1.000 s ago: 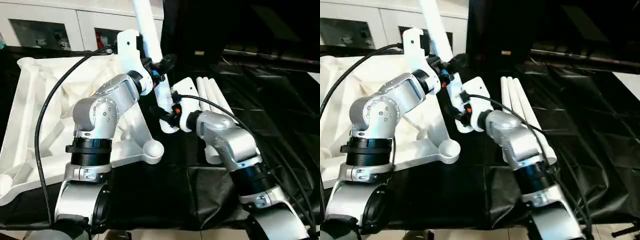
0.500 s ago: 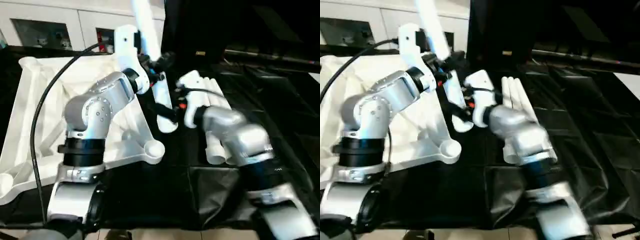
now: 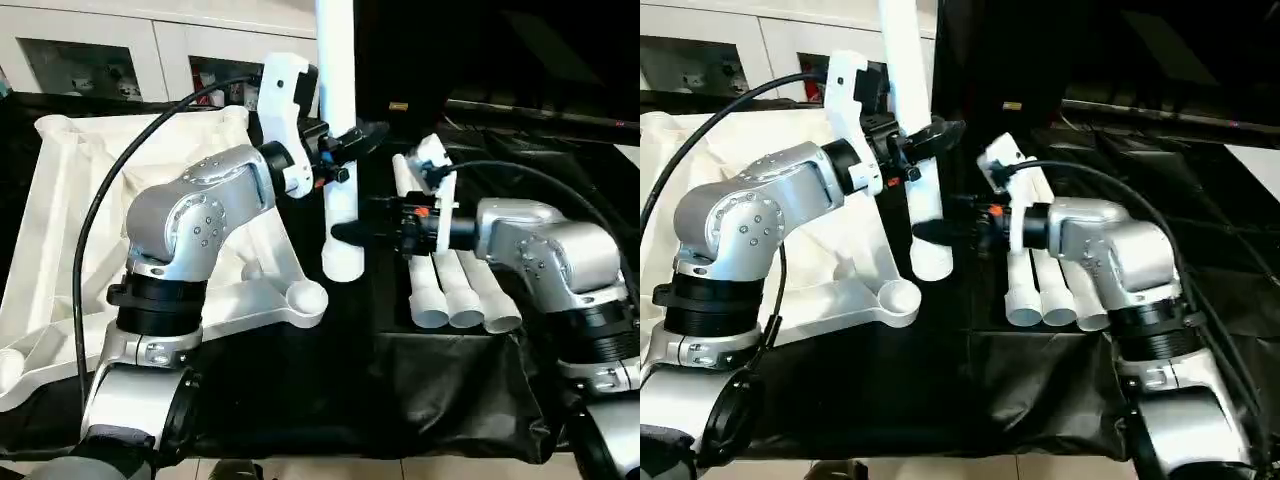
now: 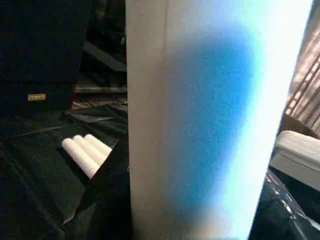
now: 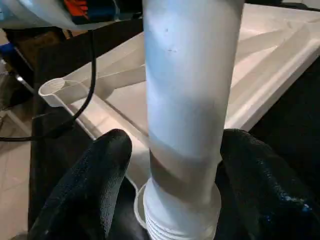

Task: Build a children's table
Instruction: Pick table leg

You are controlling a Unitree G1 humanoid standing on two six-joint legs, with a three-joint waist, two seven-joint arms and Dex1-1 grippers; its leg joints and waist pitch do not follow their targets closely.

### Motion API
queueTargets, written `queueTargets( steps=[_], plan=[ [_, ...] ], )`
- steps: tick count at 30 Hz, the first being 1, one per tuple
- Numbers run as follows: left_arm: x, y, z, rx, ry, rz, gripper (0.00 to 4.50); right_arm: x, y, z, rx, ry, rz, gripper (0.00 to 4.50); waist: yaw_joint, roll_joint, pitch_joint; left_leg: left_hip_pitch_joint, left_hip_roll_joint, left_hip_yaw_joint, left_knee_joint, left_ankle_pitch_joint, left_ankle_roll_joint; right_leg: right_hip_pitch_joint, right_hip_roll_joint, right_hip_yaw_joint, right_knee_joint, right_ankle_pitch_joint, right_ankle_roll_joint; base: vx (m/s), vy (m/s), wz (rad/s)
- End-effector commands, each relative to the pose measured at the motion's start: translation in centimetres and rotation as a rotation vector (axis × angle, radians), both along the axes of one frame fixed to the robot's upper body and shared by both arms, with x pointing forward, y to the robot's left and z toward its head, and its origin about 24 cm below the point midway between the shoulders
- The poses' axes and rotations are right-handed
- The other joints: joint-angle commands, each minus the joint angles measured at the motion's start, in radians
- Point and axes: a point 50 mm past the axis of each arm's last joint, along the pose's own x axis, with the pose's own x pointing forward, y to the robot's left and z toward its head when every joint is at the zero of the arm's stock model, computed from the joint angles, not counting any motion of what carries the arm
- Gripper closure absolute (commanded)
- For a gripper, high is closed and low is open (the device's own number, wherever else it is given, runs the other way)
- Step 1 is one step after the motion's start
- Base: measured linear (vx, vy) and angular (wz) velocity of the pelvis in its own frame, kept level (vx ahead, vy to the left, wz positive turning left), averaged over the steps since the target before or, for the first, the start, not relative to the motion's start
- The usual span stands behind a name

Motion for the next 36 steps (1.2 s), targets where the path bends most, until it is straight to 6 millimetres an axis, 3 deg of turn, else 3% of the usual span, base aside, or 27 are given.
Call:
queueTargets(
  steps=[1, 13, 36],
  plan=[
    [-0.4, -0.6, 1.0, 0.014, -0.042, -0.034, 2.68, -0.1, 0.1, 0.8, -0.009, -0.033, 0.029, 1.34, 0.003, 0.002, -0.077, 0.027, 0.061, -0.022, -0.059, -0.126, -0.018, 0.048, -0.106, 0.057, -0.081, -0.087, -0.162, 0.0, 0.0, 0.0],
    [-1.3, -1.2, 1.4, 0.003, -0.078, -0.128, 2.68, -0.1, 1.3, -0.5, -0.037, -0.019, 0.024, 1.34, 0.002, 0.005, -0.076, 0.029, 0.062, -0.023, -0.061, -0.137, -0.032, 0.045, -0.105, 0.057, -0.081, -0.102, -0.16, 0.0, 0.0, 0.0],
    [-1.8, -1.1, 0.8, 0.039, -0.078, -0.189, 2.68, -0.5, 1.2, -0.3, -0.017, -0.029, 0.057, 1.34, 0.001, 0.006, -0.076, 0.029, 0.061, -0.023, -0.062, -0.143, -0.033, 0.046, -0.105, 0.057, -0.081, -0.101, -0.16, 0.0, 0.0, 0.0]
  ],
)
